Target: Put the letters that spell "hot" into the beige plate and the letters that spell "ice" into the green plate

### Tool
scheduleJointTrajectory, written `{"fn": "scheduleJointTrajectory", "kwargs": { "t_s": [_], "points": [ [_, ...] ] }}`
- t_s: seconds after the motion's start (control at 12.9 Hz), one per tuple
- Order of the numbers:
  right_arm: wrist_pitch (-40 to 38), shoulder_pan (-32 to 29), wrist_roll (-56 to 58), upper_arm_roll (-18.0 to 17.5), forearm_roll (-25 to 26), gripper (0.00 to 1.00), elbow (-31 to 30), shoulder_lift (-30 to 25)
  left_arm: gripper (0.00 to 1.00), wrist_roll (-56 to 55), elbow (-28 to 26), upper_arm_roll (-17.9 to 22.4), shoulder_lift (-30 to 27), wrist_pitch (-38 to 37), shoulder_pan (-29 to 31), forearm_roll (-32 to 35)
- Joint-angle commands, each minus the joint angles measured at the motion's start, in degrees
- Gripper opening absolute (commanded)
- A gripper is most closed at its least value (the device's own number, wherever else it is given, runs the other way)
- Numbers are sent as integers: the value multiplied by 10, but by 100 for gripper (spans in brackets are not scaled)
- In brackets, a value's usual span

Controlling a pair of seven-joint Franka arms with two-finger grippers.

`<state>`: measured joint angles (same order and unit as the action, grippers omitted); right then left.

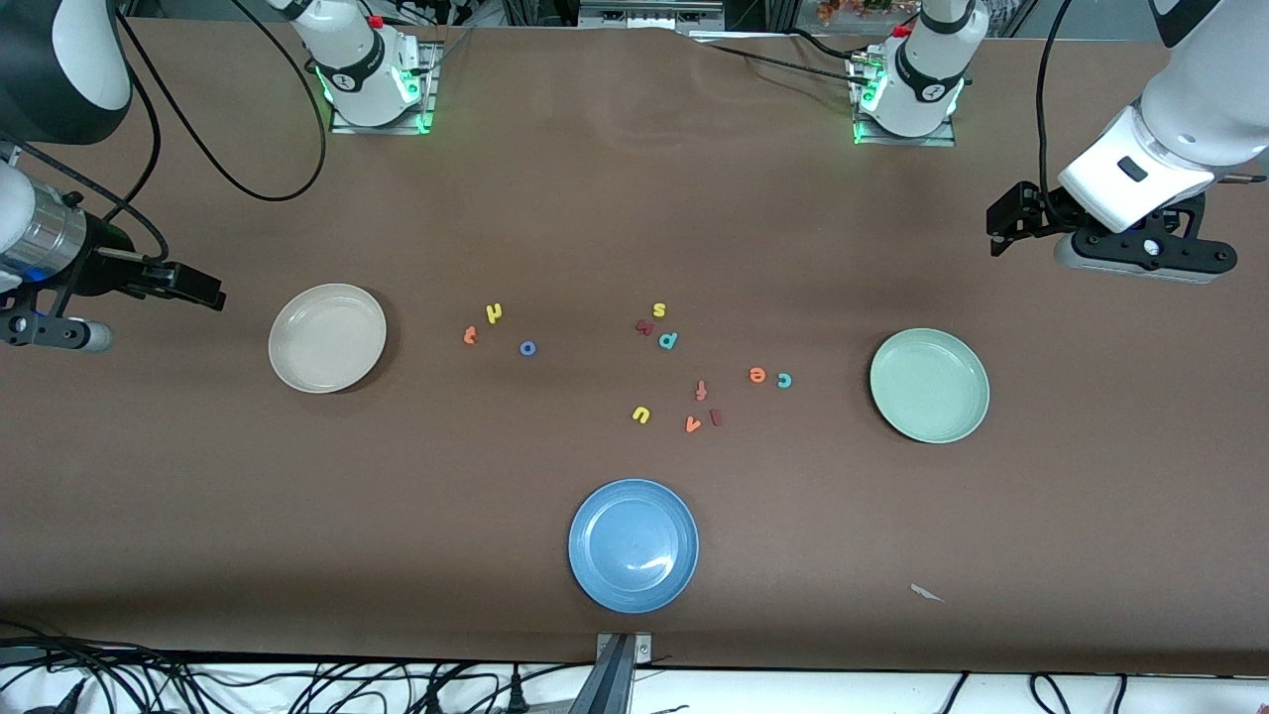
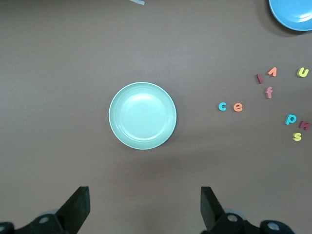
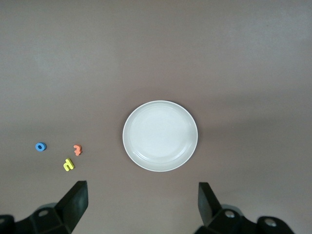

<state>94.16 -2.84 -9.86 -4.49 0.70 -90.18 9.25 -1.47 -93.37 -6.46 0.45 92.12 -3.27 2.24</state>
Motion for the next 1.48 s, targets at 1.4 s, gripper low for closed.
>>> {"fn": "scheduleJointTrajectory", "kwargs": {
  "t_s": [1.4],
  "points": [
    [-9, -1, -2, -5, 5, 100, 1, -8, 100, 6, -4, -3, -4, -11, 2, -4]
  ]
}}
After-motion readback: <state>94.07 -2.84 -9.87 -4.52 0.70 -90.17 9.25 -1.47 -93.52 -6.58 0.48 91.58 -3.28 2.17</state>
